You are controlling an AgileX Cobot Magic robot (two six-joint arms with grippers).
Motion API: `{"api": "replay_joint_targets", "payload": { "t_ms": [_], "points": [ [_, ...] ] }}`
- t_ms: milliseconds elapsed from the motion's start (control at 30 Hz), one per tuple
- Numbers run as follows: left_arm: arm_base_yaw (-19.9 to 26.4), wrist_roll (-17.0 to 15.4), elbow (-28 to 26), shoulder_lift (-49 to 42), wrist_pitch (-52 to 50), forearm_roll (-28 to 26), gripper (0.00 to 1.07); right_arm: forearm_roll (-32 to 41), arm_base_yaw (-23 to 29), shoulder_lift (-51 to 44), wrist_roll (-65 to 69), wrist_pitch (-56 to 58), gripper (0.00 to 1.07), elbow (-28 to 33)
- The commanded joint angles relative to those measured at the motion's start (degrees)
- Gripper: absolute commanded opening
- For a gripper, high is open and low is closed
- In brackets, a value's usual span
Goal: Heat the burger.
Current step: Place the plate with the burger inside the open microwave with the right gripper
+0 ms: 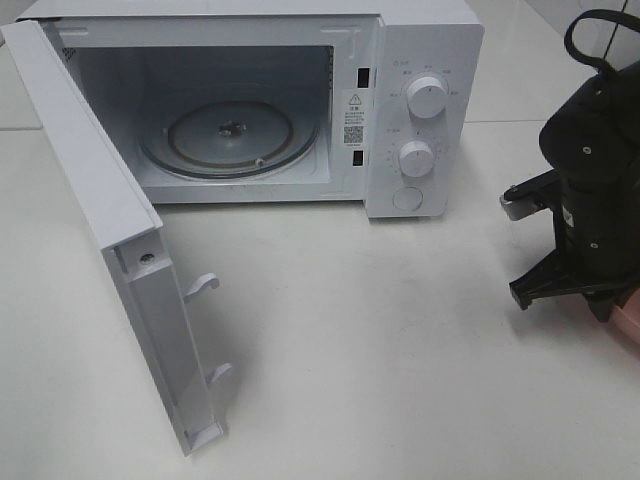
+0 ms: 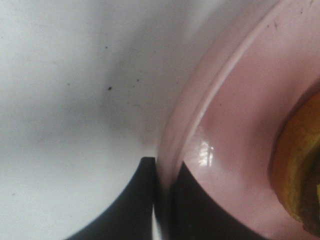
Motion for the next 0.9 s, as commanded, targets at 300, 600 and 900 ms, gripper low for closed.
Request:
{"api": "replay_joint_targets", "payload": {
  "t_ms": [300,600,900],
  "points": [
    [-0.2,-0.2,0.2,-1.2,-0.1,0.1,0.98,-6.2,4.4,-0.9,2.6,7.3,0.0,0.3],
    [-0.2,-0.2,0.2,-1.2,-0.1,0.1,0.98,-6.4,7.0,-5.6,2.0,8.9,0.0,2.0],
    [-0.2,-0.2,0.2,-1.2,-0.1,0.1,0.98,-5.9,9.5,-10.2,2.1,10.0,0.0,6.8]
  ]
}}
